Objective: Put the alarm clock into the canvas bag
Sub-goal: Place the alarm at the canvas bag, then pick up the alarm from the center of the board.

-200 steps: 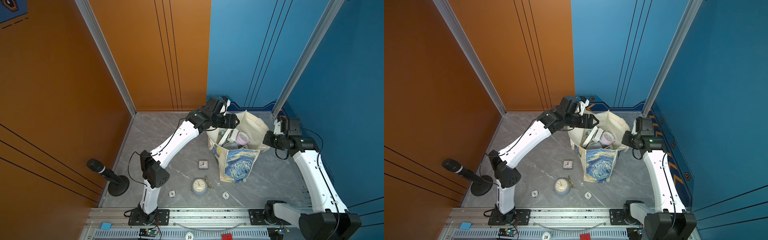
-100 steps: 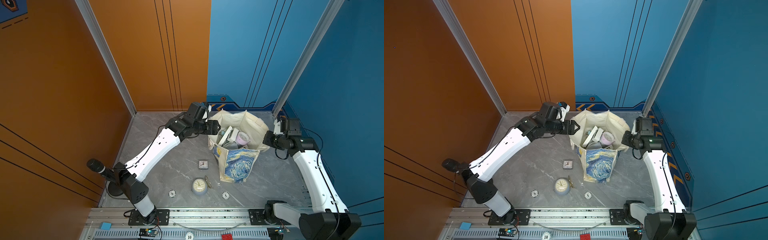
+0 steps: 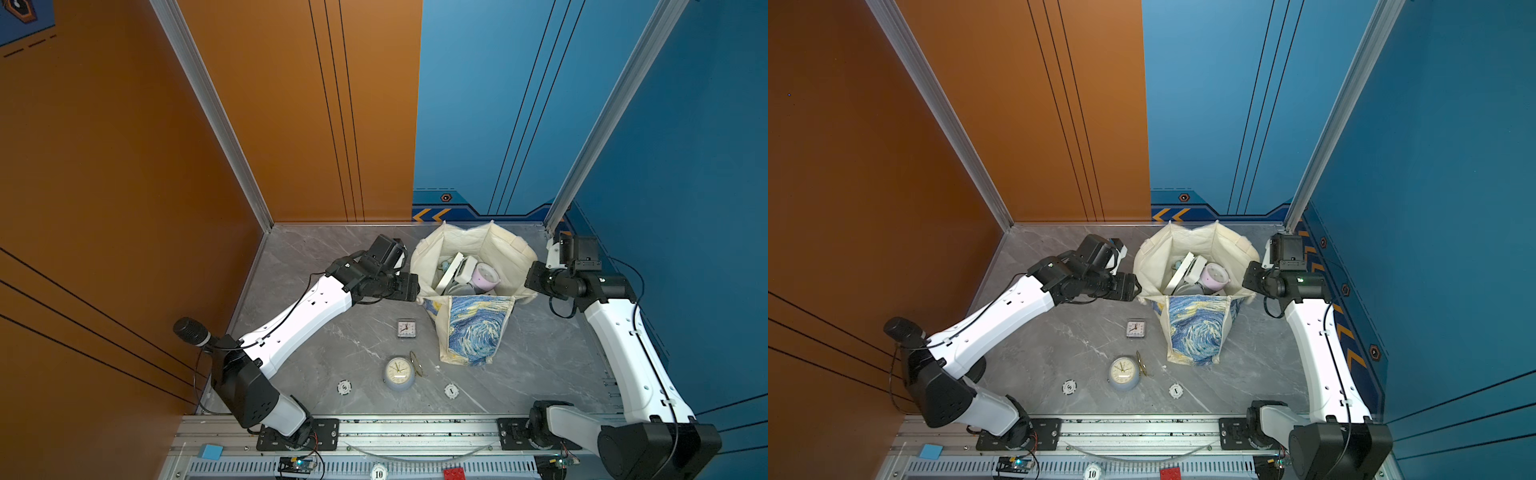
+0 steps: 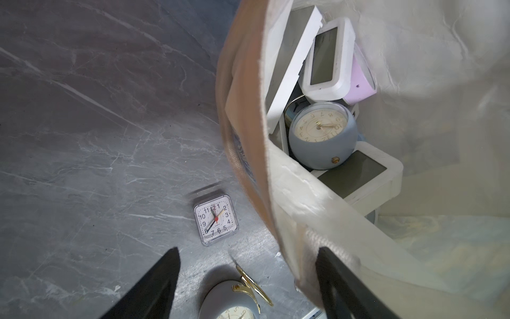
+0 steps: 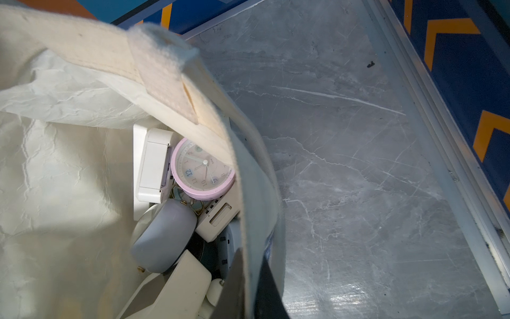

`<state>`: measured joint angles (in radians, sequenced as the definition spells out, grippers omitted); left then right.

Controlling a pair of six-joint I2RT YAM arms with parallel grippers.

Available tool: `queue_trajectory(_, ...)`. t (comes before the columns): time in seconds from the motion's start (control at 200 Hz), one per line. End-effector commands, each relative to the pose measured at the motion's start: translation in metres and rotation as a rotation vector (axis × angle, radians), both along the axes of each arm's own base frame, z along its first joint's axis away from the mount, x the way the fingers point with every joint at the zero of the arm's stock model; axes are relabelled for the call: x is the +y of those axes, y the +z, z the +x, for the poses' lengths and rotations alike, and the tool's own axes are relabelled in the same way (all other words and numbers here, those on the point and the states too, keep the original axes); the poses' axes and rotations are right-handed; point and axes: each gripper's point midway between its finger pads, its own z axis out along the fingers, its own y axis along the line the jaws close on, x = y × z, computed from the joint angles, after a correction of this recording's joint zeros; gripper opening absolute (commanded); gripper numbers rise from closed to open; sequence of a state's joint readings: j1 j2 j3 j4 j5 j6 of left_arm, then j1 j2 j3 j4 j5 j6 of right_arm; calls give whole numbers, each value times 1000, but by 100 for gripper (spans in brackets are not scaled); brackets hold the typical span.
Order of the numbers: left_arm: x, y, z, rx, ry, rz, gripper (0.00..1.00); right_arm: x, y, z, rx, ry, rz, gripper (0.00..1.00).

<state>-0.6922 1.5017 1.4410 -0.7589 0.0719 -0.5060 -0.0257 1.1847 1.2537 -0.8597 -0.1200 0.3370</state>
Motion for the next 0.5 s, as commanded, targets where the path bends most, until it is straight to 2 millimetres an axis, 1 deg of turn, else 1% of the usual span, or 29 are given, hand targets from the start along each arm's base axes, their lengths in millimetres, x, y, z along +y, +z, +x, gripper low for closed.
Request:
queue_trajectory(0.0, 21, -13, -13, 29, 37, 64, 79, 0, -1, 5, -3, 17, -24, 10)
queue_trajectory(0.16, 26, -36, -24, 75, 52, 105, 79, 1, -2, 7, 0, 23, -20, 10)
queue_trajectory(0.255, 27, -42, -29, 96, 57, 103, 79, 1, -1, 8, -4, 25, -22, 10)
queue_trajectory(0.355, 25, -33, -31, 81, 54, 82, 79, 1, -1, 8, -4, 27, -23, 10)
queue_trajectory(0.496, 21, -5, -30, 28, 48, 28, 79, 2, -1, 8, -3, 28, -20, 10)
